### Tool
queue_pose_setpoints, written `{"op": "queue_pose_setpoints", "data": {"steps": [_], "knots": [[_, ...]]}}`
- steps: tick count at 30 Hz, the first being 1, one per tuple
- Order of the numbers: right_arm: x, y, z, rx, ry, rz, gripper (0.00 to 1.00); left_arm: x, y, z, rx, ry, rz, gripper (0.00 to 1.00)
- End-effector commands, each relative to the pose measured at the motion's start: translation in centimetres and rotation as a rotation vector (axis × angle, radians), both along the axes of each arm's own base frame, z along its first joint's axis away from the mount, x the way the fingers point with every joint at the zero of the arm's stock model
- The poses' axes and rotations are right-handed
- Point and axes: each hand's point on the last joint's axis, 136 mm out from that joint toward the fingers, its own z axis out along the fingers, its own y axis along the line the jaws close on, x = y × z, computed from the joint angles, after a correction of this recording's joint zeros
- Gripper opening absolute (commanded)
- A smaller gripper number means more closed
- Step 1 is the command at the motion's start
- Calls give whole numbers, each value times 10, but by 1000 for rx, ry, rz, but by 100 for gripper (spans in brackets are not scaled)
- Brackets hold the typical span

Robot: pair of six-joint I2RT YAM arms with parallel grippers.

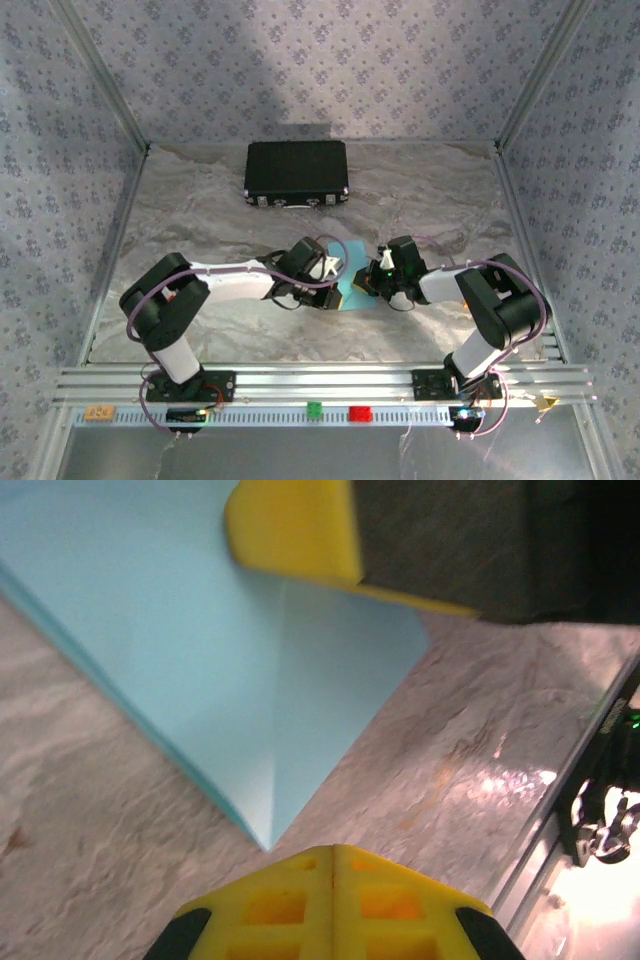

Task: Fold a paper plane with a square sheet of paper (pick it up from the middle)
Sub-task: Fold the triangle a second time at the center of the table.

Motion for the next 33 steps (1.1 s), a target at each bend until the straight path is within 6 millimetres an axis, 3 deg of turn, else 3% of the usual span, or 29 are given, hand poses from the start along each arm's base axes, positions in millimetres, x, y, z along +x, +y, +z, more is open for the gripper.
{"op": "queue_pose_setpoints", "data": {"steps": [1,8,13,17,23,26,29,33], "knots": [[-13,-18,-26,-87,90,-50,1,19,-24,20,-88,-16,4,4],[-13,-17,-24,-81,85,-44,1,31,-34,-12,-49,39,12,4],[-12,-15,-21,-71,76,-34,1,19,-10,-52,69,88,35,0],[-7,-12,-9,-59,42,-17,1,3,6,-69,97,120,40,0],[0,0,21,-53,-53,52,2,-6,13,-72,96,128,22,0],[-1,9,24,-46,-63,80,2,-4,11,-69,89,122,14,0],[-4,15,16,-52,-40,86,2,-3,9,-67,86,116,14,0],[-12,1,-10,-131,29,47,1,-1,9,-66,77,110,27,0]]}}
